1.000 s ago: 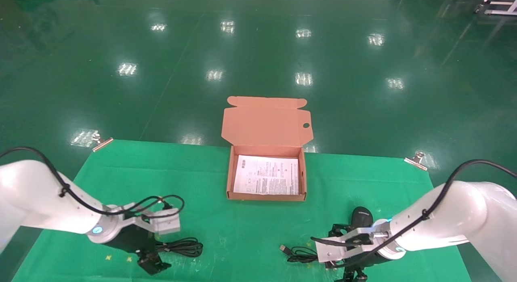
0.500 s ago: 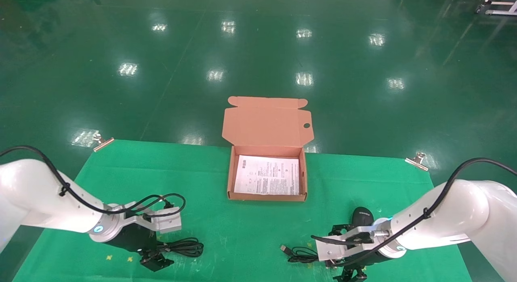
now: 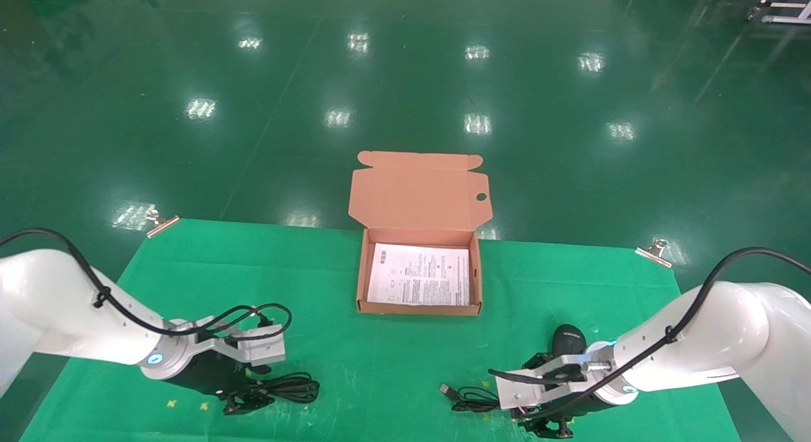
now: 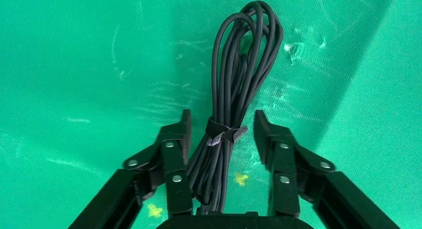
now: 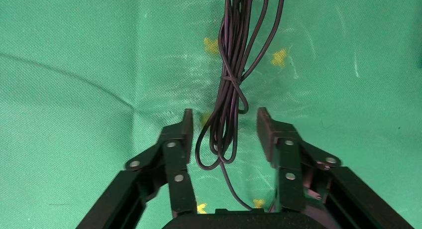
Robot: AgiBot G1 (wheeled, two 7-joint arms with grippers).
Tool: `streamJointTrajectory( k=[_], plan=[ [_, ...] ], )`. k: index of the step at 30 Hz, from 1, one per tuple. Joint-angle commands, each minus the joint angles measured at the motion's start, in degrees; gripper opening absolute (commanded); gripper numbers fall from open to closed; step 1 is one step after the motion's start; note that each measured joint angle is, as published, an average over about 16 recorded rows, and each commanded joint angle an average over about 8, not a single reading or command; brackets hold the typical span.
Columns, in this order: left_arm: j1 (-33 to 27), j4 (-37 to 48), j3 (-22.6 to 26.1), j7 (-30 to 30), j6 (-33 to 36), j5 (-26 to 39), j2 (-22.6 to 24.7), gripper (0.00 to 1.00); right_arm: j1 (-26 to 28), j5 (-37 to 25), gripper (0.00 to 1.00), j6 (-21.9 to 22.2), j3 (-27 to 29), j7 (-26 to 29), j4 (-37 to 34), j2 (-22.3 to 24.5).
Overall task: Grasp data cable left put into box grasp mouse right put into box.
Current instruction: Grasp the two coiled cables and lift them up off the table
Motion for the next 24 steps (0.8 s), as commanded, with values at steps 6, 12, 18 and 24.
streamJointTrajectory(
  k=[6, 12, 18, 24],
  plan=[
    [0.03, -0.12, 0.02, -0.03, 0.03, 0.03, -0.02, 0.00, -0.01, -0.03, 0.00, -0.02, 0.00, 0.03, 0.12, 0.04],
    [0.04, -0.15, 0.04, -0.04, 0.05, 0.04, -0.03, 0.00, -0.01, -0.03, 0.00, -0.04, 0.00, 0.03, 0.15, 0.06],
    [-0.39, -1.05, -0.24, 0.60, 0.29, -0.33, -0.70, 0.00, 0.63, 0.64, 0.00, -0.09, 0.65, 0.79, 0.58, 0.82],
    [-2.57, -8.06, -1.70, 2.41, 0.28, -1.49, -4.35, 0.00, 4.24, 2.48, 0.00, 0.02, 3.74, 5.84, 5.75, 6.22]
  ],
)
